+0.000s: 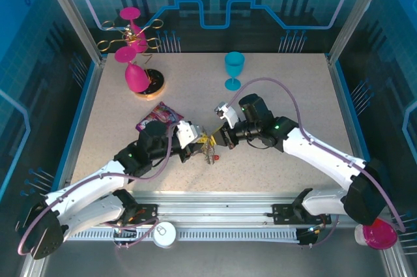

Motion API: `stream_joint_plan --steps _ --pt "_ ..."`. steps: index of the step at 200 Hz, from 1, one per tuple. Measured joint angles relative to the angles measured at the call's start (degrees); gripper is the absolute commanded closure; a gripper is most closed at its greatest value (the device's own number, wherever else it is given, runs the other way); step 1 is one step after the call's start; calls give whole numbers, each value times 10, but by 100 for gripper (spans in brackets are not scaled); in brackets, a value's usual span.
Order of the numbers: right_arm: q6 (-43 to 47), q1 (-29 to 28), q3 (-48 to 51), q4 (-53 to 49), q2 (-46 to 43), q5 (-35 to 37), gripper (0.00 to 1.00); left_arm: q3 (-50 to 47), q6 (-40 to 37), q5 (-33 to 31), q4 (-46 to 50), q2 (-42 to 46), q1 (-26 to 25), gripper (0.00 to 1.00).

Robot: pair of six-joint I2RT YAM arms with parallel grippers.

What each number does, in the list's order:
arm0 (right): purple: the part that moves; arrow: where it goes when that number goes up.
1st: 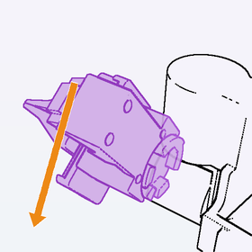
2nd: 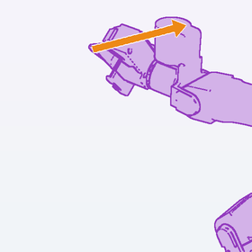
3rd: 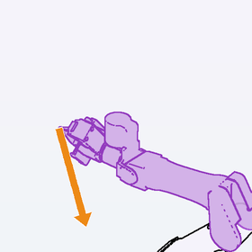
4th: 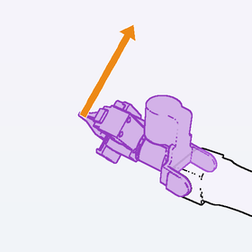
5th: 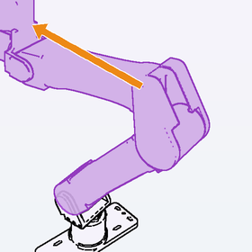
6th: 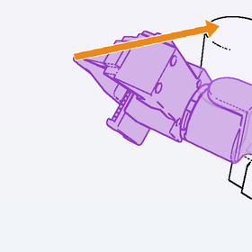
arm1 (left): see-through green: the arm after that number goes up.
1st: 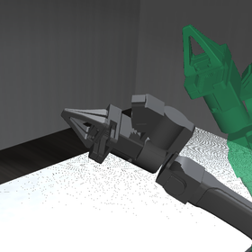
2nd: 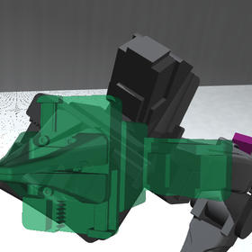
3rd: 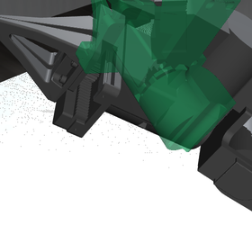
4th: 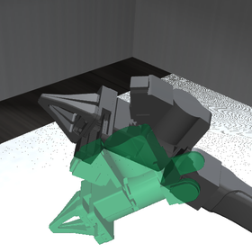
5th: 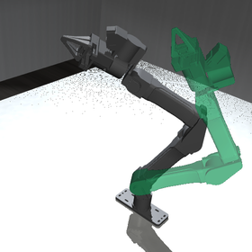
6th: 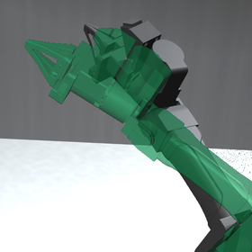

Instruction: Put the keys on the keyring

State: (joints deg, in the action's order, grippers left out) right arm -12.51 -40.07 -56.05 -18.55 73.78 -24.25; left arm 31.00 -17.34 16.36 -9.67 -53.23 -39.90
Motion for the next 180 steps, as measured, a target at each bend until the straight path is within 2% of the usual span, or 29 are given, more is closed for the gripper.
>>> stream_joint_plan --steps 29,65,102,136,180 --pt "4 19 0 -9 -2 -2 48 -7 -1 6 -31 7 -4 100" --pt "19 59 26 0 -61 -12 44 -33 25 19 -91 9 -5 100" --pt "78 83 78 60 -139 -26 51 -46 46 41 -123 7 -5 100" --pt "155 81 113 133 -135 -101 57 -48 54 66 -142 3 -5 100" --pt "221 75 123 177 -119 -171 66 -52 54 89 -159 0 -5 100"
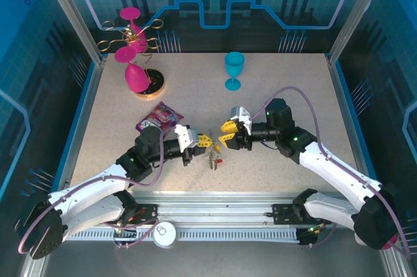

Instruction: Put the keys on the keyring

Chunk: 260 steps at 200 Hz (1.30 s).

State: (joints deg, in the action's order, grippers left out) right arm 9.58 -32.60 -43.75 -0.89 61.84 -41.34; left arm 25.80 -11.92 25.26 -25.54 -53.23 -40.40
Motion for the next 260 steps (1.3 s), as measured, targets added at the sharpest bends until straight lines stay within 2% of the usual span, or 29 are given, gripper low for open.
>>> stream_joint_plan --steps 51,102,162,203,226,239,249,260 --pt "42 -9 0 19 8 -43 69 -2 0 6 -5 -1 0 100" --pt "68 -17 0 17 18 -41 79 -2 0 9 -5 -3 0 100" --pt "72 -28 -2 14 35 -42 82 -2 0 14 -5 -5 0 100" --pt "76 -30 -8 5 44 -43 100 -2 0 14 -2 -8 2 100" --pt "76 -30 -10 1 45 -42 100 -2 0 14 -2 -8 3 100" --pt "78 -30 -14 -8 45 -41 100 -2 0 12 -2 -8 3 87" --pt "83 -30 -21 -22 45 -37 100 -2 -5 9 -1 -8 2 81" --pt "88 -30 -29 -41 45 -32 100 -1 -6 -1 4 -8 2 79"
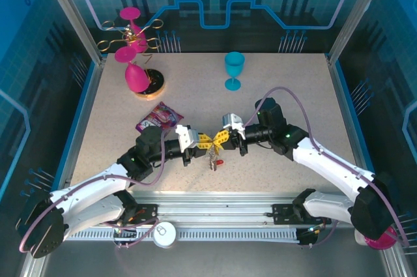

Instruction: Put the keys on the keyring

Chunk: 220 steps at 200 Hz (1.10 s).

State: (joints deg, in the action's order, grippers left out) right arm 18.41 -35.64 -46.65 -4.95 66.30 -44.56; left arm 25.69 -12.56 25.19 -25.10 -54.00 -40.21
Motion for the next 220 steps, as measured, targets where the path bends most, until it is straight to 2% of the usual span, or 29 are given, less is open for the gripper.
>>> stream_joint_plan --steps 55,116,145,172,220 --pt "60 -19 -67 -131 2 67 100 24 -45 -16 82 5 -2 83" --pt "123 -53 -130 -242 32 146 100 36 -59 -14 114 5 -2 83" --pt "136 -64 -143 -264 45 167 100 39 -59 -10 116 3 -2 87" --pt "144 -72 -154 -278 52 186 100 39 -60 -2 117 -7 -2 98" --pt "146 -72 -157 -285 53 188 100 49 -71 2 132 -11 -2 100"
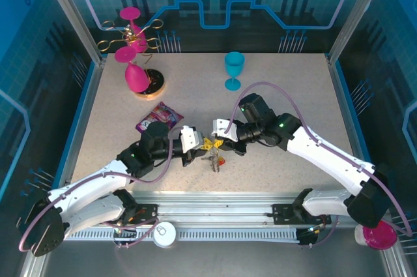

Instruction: Put the keys on the keyring

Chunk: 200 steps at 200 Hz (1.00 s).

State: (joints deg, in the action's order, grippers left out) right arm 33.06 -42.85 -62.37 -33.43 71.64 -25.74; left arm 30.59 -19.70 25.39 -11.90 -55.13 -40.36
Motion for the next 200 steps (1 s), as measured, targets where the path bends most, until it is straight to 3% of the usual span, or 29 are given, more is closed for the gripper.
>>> stream_joint_plan --steps 33,50,65,97,140,200 --pt "-7 1 0 0 -1 -4 100 0 0 0 -2 0 0 100" --pt "-24 8 5 11 -10 -14 69 0 3 -1 -15 2 0 100" --pt "-49 24 23 40 -30 -37 61 -8 9 -5 -40 9 0 100" --pt "-103 61 69 91 -75 -71 61 -32 29 -17 -78 19 0 100" --pt "-169 62 110 123 -83 -92 63 -42 44 -22 -107 20 0 100" --pt "-229 62 111 165 -73 -103 87 -42 47 -22 -116 20 0 100"
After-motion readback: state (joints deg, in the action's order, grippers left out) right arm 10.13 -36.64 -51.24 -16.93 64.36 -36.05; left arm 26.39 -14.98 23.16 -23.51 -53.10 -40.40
